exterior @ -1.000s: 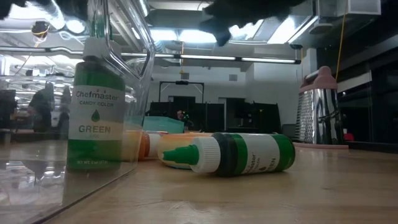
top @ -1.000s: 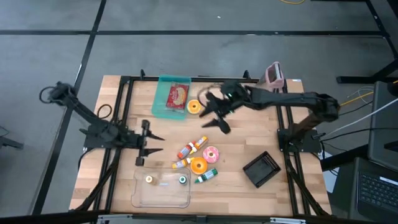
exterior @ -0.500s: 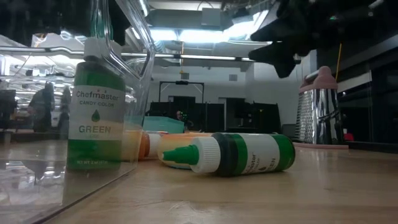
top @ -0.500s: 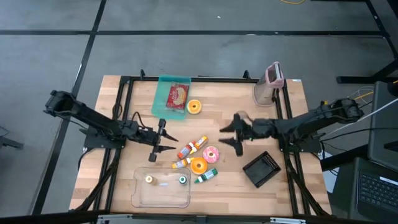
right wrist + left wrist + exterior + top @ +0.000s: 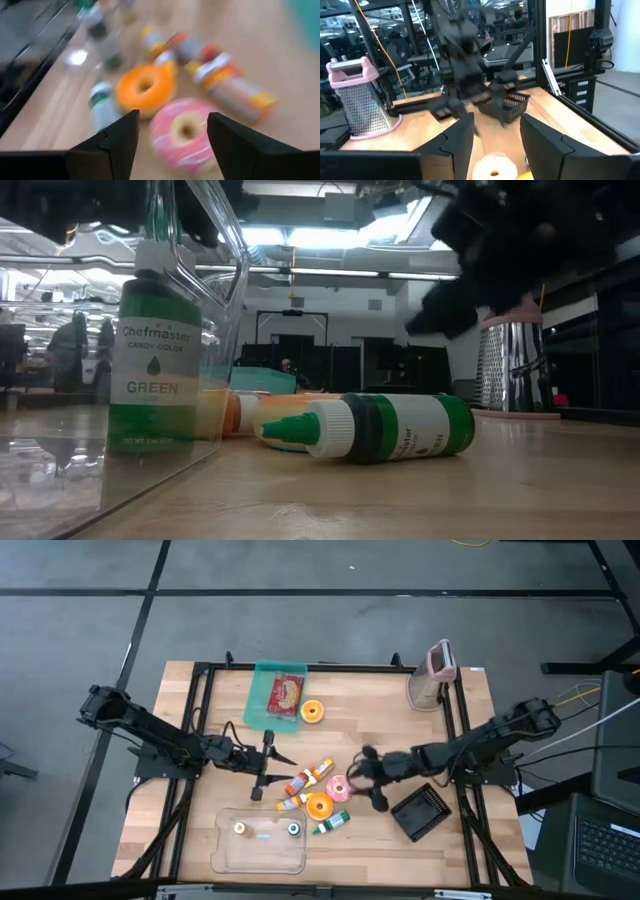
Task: Pick & Place Food Item
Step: Put the green food coloring bottle into the transparent bin
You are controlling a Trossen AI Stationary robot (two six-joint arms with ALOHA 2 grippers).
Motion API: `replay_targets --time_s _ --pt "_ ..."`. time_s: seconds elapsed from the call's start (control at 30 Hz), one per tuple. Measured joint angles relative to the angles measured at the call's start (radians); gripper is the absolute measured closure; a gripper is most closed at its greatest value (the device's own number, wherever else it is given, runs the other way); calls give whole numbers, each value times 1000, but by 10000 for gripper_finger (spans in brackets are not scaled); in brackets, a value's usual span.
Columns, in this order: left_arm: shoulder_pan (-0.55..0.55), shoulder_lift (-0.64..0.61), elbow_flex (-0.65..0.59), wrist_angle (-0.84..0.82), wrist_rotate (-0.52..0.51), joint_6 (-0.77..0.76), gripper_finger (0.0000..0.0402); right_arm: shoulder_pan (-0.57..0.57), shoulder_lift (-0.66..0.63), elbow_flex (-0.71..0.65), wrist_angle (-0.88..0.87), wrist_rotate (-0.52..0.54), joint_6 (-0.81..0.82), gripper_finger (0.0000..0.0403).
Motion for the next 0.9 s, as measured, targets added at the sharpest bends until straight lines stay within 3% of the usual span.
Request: replay_targets --time_s 0.27,0.6,0.9 --pt "2 0 35 -8 -34 34 249 70 129 50 1 -150 7 172" --pt "32 -1 37 -29 -34 44 249 116 312 241 -119 -155 -76 172" --pt "26 -1 37 -59 -14 51 251 110 415 314 -147 -181 -75 172"
